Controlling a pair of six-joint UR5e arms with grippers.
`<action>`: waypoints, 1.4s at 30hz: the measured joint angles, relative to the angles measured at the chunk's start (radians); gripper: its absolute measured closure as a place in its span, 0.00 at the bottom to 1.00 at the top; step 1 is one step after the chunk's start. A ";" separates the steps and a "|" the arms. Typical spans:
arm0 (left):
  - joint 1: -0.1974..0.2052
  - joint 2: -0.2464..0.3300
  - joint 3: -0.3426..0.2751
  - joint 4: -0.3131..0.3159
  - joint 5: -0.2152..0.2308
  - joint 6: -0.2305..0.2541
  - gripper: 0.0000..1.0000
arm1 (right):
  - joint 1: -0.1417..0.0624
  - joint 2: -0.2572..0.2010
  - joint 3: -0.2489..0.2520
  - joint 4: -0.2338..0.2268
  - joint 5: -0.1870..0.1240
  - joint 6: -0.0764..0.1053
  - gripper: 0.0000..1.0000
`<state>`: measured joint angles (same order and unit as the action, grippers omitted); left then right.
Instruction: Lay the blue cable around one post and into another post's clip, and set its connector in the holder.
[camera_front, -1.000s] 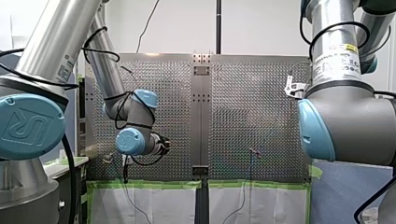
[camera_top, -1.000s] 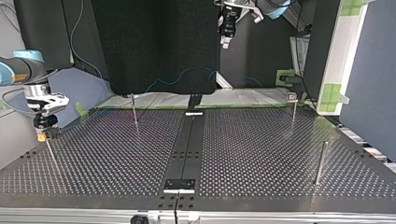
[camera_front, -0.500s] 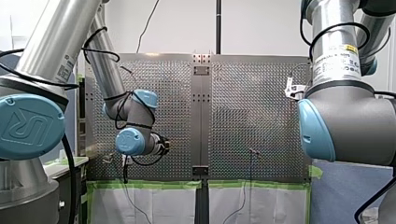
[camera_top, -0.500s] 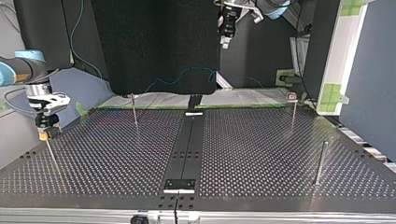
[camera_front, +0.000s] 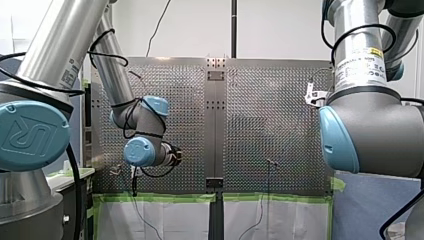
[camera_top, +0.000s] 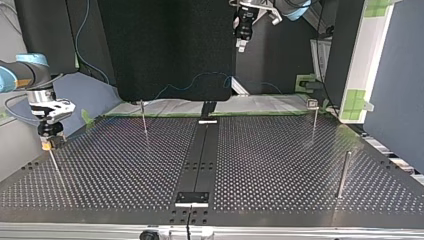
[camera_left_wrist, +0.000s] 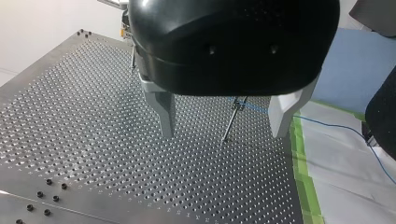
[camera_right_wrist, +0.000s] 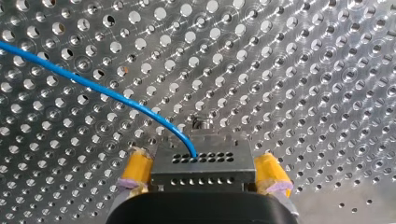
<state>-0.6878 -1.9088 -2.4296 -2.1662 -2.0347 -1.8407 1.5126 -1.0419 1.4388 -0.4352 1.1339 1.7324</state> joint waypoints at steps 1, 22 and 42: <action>0.000 0.000 0.000 0.000 0.000 0.000 0.00 | 0.000 0.000 0.000 0.000 0.000 0.000 0.00; 0.000 0.000 0.000 0.000 0.000 0.000 0.00 | 0.000 0.000 0.000 0.000 0.000 0.000 1.00; 0.000 -0.001 0.008 0.004 0.031 -0.016 0.00 | 0.000 0.000 0.000 0.000 0.000 0.000 1.00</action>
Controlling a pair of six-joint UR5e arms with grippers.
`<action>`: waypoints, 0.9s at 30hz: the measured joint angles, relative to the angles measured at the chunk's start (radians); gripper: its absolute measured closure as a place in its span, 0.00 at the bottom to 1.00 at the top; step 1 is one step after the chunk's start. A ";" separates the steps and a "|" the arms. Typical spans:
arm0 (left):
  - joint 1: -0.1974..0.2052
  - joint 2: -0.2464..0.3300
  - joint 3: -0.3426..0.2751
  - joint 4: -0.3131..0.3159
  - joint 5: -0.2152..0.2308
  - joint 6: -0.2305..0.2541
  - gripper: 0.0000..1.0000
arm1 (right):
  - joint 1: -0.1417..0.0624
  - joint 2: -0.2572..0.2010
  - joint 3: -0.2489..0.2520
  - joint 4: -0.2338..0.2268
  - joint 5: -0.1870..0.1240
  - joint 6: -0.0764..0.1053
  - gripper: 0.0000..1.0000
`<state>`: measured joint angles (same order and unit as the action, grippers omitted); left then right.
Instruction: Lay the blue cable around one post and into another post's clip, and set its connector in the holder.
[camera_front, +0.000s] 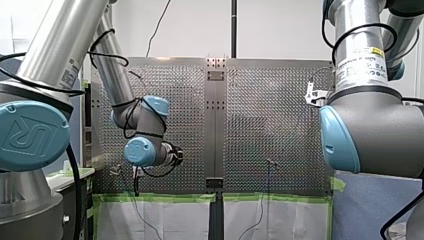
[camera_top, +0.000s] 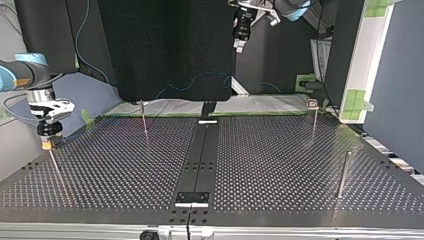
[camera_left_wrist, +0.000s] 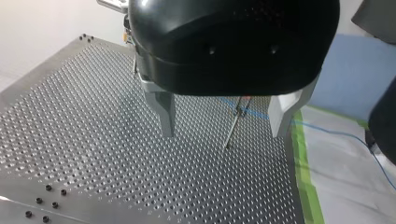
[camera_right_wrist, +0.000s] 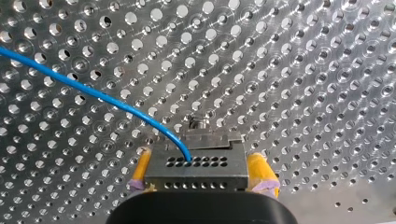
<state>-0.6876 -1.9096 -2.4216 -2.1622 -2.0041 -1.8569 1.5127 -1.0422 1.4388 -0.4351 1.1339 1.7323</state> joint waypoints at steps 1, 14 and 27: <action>0.000 0.000 0.005 0.000 0.008 -0.006 0.00 | 0.000 0.000 0.000 0.000 0.000 0.000 1.00; -0.022 -0.081 0.132 -0.075 0.124 -0.071 0.00 | 0.000 0.000 0.000 0.000 0.000 0.000 1.00; -0.069 -0.197 0.248 -0.191 0.239 -0.177 0.00 | 0.000 0.000 0.000 0.000 0.000 0.000 1.00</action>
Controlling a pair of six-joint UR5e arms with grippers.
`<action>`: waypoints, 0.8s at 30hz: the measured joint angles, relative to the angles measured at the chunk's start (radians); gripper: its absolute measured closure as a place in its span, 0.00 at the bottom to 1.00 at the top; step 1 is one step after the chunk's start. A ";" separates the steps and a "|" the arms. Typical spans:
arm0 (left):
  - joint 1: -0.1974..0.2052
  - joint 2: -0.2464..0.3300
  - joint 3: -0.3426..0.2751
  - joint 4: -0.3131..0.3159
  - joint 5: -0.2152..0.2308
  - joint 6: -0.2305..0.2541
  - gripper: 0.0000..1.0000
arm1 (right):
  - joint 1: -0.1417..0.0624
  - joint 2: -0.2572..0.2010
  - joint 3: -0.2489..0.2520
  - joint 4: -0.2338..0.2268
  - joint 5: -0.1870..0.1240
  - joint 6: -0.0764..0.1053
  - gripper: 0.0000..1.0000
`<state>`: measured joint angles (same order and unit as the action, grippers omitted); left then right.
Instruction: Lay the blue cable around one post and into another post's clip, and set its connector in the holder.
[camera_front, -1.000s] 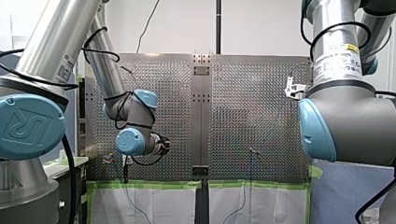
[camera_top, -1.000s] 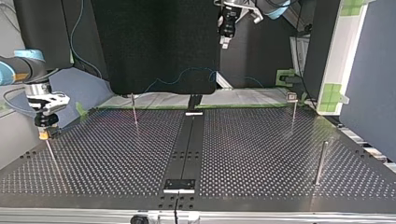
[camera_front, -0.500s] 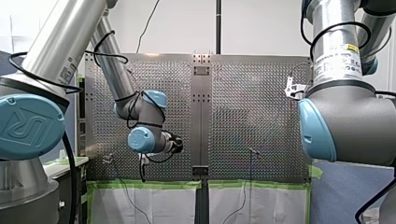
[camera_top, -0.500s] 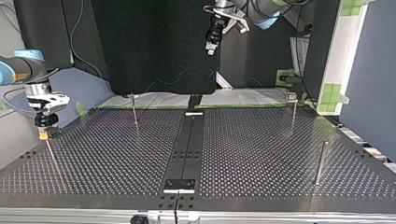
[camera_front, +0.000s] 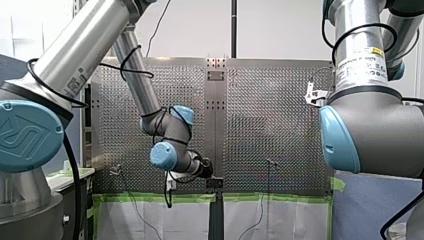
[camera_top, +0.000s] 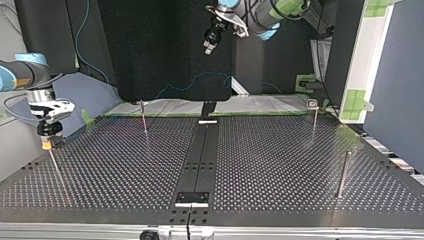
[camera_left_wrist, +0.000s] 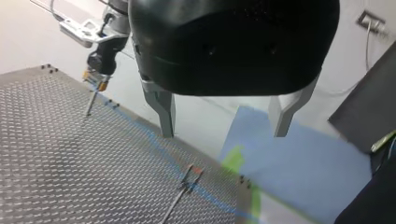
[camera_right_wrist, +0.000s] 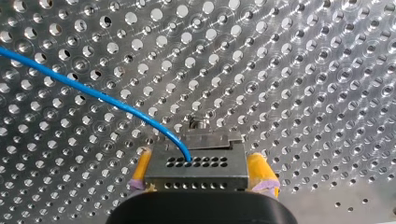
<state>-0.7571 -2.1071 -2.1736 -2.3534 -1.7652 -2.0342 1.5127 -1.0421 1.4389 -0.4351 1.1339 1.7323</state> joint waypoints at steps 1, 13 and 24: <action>-0.004 -0.008 0.008 -0.008 0.008 -0.008 0.00 | 0.000 0.000 0.000 0.000 0.000 0.000 1.00; -0.067 -0.127 0.127 -0.107 0.120 -0.127 0.00 | 0.000 0.000 0.000 0.000 0.000 0.000 1.00; -0.125 -0.227 0.227 -0.082 0.154 -0.227 0.00 | 0.000 0.000 0.000 0.000 0.000 0.000 1.00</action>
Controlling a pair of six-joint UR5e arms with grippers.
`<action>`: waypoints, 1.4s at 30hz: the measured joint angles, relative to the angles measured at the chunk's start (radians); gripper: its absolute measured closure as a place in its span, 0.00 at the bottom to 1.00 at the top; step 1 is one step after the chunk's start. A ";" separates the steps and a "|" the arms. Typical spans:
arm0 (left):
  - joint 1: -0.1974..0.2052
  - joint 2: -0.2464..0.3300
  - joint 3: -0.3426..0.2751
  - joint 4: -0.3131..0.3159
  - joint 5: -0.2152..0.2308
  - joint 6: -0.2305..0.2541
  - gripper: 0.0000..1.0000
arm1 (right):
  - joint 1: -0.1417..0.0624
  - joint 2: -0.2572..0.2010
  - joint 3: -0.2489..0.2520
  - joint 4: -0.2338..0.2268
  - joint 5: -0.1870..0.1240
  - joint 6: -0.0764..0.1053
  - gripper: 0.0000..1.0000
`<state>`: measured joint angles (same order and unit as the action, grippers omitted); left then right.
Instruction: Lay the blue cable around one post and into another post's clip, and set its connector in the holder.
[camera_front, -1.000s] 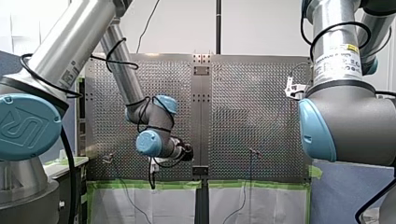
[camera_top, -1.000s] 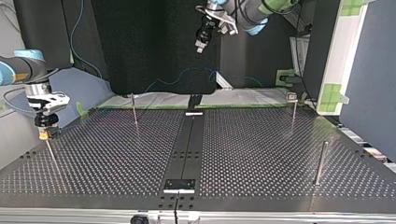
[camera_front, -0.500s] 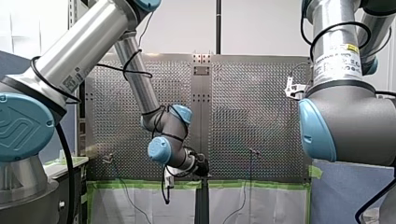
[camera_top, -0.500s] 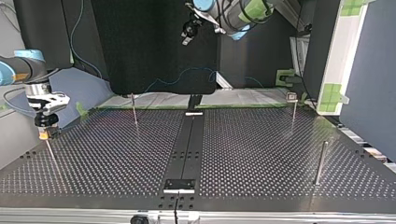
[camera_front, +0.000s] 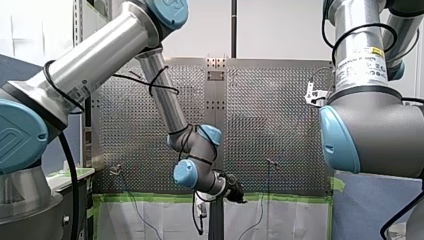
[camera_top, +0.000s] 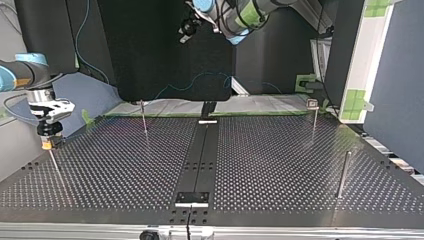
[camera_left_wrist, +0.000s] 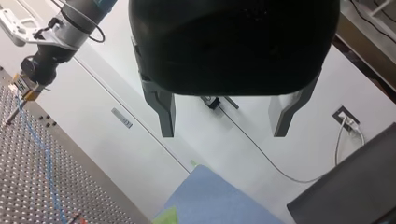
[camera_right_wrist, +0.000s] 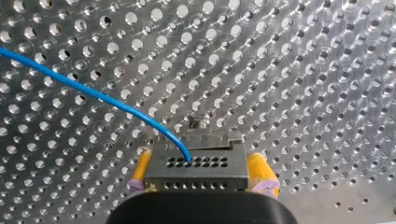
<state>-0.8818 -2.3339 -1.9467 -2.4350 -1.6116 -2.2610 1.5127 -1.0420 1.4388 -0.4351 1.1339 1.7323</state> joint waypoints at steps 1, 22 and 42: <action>-0.003 -0.008 0.008 -0.004 0.001 -0.008 0.00 | 0.000 0.000 0.000 0.000 0.000 0.000 1.00; 0.003 -0.180 0.179 -0.009 0.030 -0.180 0.00 | 0.000 -0.001 0.000 0.000 0.000 0.000 1.00; 0.027 -0.368 0.368 0.060 0.050 -0.368 0.00 | 0.000 0.000 0.000 0.000 0.000 0.000 1.00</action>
<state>-0.8550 -2.7016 -1.5790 -2.3747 -1.5616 -2.6288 1.5127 -1.0420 1.4388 -0.4351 1.1339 1.7323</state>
